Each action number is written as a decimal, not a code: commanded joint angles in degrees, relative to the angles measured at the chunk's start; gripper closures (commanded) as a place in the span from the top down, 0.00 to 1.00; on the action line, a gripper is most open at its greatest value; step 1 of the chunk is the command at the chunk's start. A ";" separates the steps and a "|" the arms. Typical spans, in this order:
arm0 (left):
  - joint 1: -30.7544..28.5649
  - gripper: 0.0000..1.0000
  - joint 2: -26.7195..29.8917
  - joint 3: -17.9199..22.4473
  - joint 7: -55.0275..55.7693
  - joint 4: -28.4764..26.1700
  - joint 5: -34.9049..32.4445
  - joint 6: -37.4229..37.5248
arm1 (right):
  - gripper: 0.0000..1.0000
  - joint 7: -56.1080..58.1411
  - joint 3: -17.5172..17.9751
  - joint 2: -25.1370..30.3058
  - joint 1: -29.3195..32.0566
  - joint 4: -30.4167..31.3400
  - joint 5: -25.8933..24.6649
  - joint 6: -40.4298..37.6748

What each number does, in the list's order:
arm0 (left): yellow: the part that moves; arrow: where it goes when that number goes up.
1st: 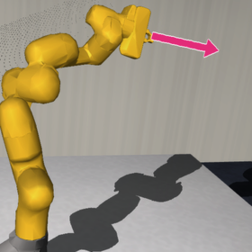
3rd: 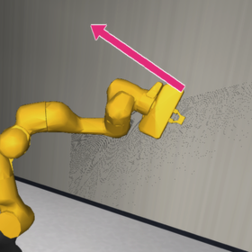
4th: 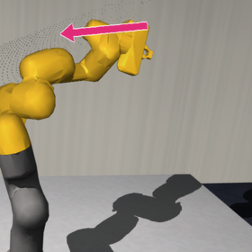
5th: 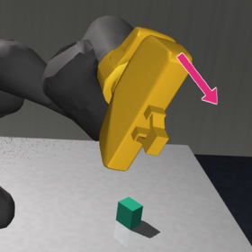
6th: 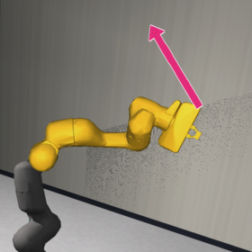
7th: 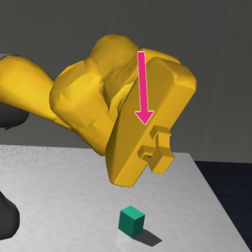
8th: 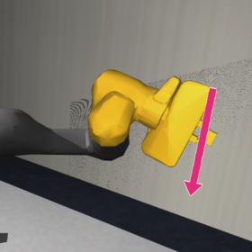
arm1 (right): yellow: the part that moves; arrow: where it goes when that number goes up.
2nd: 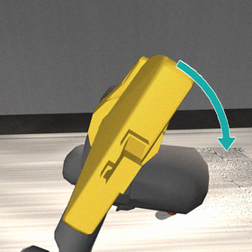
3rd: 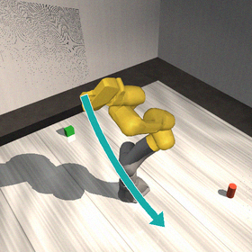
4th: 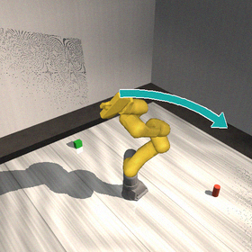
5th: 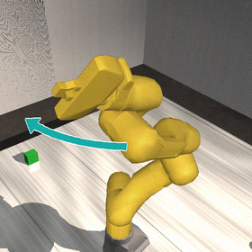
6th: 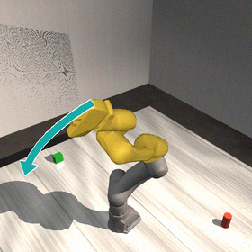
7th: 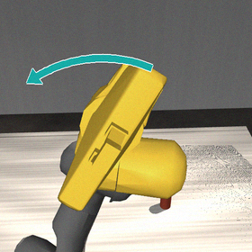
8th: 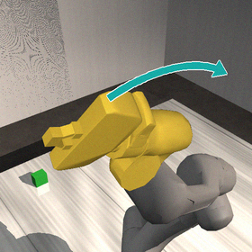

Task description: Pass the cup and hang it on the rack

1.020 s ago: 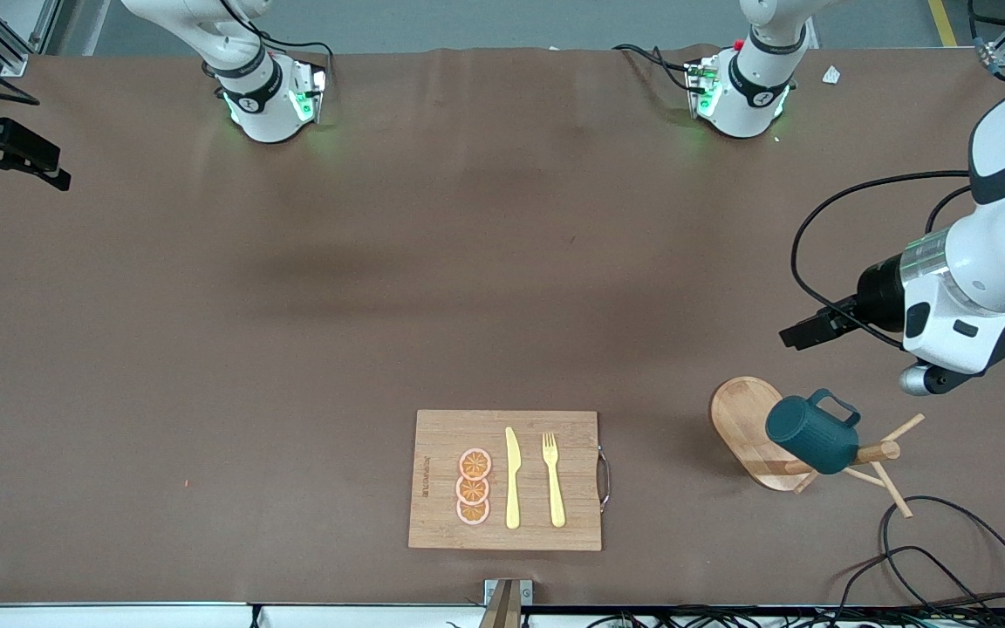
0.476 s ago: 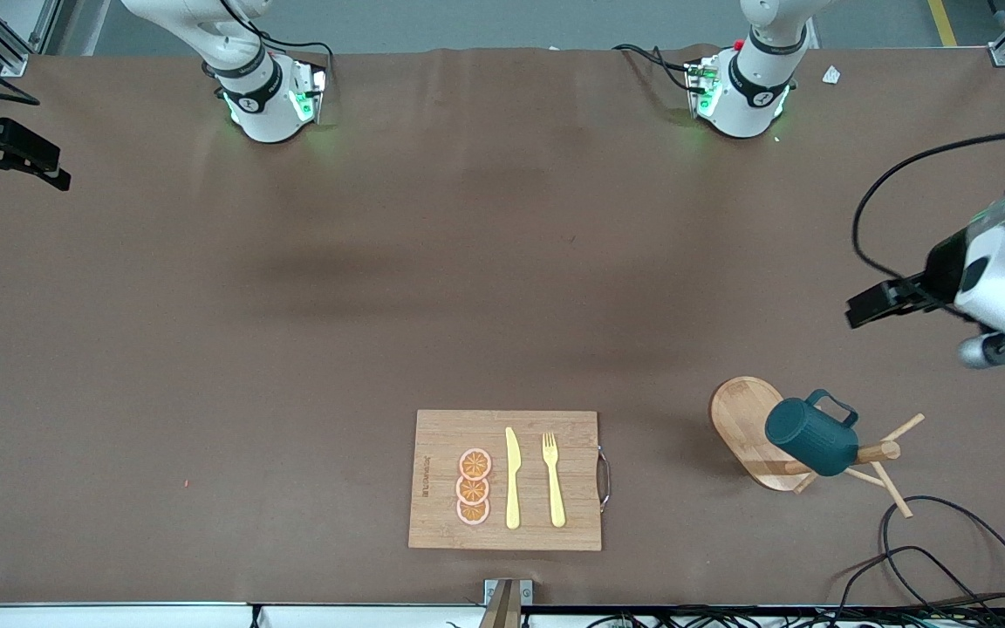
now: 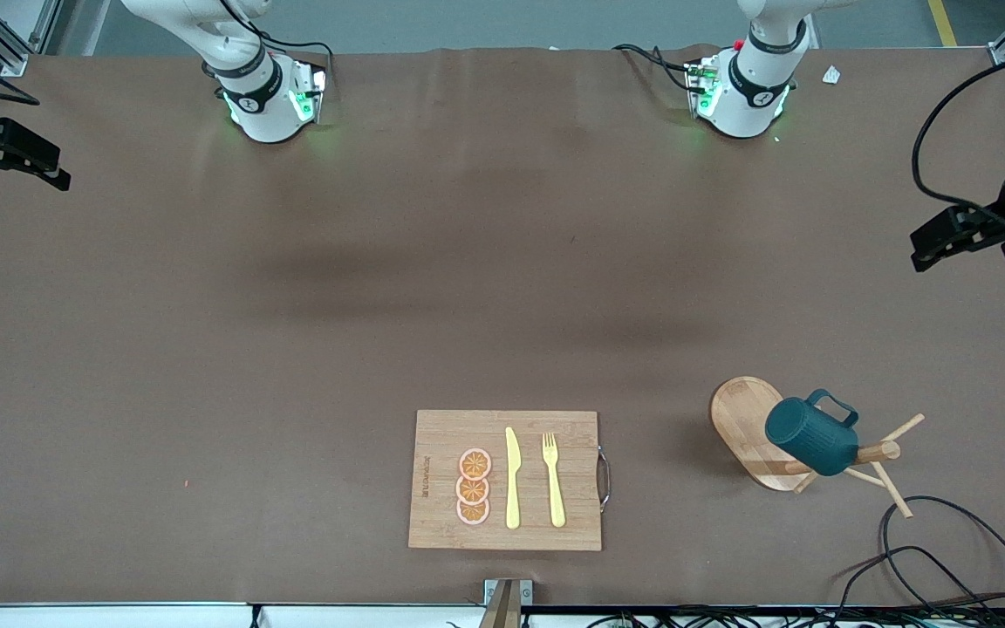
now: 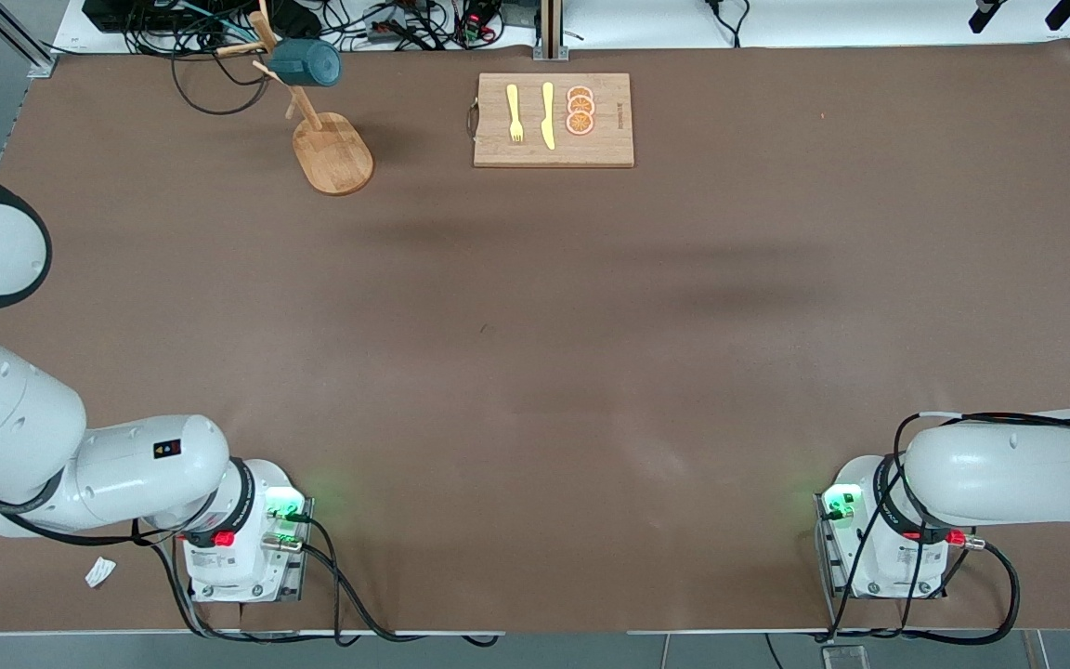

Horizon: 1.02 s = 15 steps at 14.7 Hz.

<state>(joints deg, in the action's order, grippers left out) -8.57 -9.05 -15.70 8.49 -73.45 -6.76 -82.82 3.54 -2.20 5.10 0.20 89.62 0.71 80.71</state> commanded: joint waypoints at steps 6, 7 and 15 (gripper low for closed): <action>8.82 1.00 13.69 14.19 -5.59 -16.96 6.23 -3.30 | 1.00 -0.20 -0.17 1.58 -0.11 1.52 -0.27 0.33; 9.45 1.00 15.19 15.17 -5.59 -19.08 7.37 -4.01 | 1.00 -0.20 -0.17 1.58 -0.11 1.52 -0.18 0.33; 12.97 1.00 17.22 13.95 1.79 -21.48 7.64 -1.20 | 1.00 -0.20 -0.17 1.58 -0.11 1.52 -0.18 0.33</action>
<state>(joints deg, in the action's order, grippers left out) 3.54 7.13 -1.53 8.98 -93.78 0.18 -84.21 3.54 -2.27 5.09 0.21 89.62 0.71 80.70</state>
